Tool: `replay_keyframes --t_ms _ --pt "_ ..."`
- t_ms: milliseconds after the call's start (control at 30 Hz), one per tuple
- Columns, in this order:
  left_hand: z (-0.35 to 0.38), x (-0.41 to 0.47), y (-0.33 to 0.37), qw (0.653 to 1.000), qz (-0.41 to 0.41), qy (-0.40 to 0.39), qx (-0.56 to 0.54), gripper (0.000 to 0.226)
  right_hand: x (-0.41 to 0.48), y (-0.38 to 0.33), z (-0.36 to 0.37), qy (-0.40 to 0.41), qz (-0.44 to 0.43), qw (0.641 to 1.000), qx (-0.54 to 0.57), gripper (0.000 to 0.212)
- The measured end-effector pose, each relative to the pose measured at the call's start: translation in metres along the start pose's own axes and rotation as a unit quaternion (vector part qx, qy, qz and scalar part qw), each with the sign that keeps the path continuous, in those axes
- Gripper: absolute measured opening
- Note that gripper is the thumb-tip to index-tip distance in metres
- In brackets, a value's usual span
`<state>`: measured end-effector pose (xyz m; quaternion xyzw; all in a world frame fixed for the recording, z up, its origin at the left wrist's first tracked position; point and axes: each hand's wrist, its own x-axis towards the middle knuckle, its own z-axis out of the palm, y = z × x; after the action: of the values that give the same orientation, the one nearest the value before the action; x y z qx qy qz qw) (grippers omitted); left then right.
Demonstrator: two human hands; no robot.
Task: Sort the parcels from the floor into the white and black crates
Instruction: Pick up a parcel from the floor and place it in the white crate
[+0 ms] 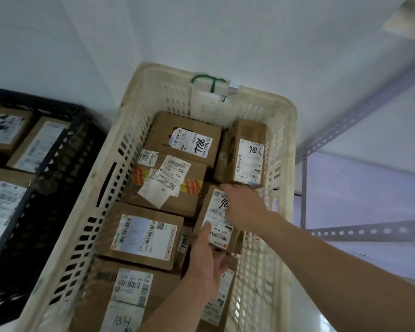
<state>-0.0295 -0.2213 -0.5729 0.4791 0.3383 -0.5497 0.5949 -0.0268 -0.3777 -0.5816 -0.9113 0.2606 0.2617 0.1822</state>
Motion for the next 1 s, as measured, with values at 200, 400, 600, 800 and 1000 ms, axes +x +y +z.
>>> replay_keyframes --t_ms 200,400,600,800,1000 --pt "0.012 0.025 0.013 0.994 -0.046 -0.066 0.077 0.055 -0.003 0.020 0.013 -0.035 0.024 0.997 -0.062 0.078" --pt "0.011 0.030 0.010 0.994 -0.048 -0.048 0.082 0.045 -0.001 0.021 0.017 -0.028 0.041 0.999 -0.003 0.074" --pt "0.012 0.011 0.012 0.977 0.033 0.060 0.200 0.016 -0.005 0.013 0.016 -0.014 0.082 0.994 0.072 0.053" --pt "0.002 0.001 0.011 0.965 0.053 0.082 0.242 0.004 -0.022 0.004 0.017 -0.066 0.107 0.987 0.100 0.046" --pt "0.001 0.000 0.016 0.924 0.114 0.091 0.355 0.018 -0.042 -0.003 0.018 -0.012 0.163 0.979 0.118 0.044"
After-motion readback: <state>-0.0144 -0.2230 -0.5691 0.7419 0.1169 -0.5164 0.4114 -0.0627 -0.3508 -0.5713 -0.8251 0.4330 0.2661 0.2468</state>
